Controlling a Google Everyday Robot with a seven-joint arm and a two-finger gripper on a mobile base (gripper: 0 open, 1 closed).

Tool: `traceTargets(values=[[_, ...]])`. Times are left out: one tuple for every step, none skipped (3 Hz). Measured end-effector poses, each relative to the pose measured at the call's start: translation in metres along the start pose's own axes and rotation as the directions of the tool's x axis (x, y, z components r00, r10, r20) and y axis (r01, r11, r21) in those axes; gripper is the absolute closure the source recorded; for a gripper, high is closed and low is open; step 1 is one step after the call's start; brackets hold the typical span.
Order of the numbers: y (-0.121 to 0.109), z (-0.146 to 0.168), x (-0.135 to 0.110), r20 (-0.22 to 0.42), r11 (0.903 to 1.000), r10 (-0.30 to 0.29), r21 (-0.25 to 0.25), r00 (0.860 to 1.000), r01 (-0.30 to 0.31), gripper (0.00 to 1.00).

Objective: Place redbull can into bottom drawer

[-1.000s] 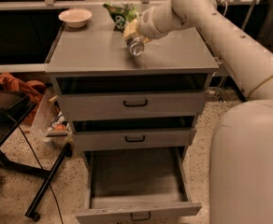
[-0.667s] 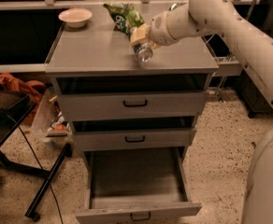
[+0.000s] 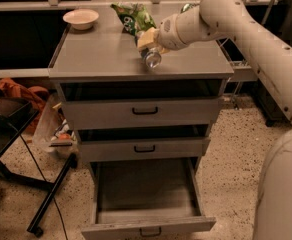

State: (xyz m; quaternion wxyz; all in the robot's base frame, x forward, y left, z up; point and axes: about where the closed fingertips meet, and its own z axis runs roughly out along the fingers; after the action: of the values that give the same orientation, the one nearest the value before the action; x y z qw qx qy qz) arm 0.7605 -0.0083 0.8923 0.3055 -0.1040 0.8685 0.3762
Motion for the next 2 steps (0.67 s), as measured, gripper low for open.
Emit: traceTargets(values=[[0.016, -0.025, 0.015, 0.015, 0.9992, 0.008, -0.039, 1.0, -0.007, 1.0], [0.027, -0.054, 0.053, 0.006, 0.9983, 0.026, -0.051, 1.0, -0.026, 1.0]])
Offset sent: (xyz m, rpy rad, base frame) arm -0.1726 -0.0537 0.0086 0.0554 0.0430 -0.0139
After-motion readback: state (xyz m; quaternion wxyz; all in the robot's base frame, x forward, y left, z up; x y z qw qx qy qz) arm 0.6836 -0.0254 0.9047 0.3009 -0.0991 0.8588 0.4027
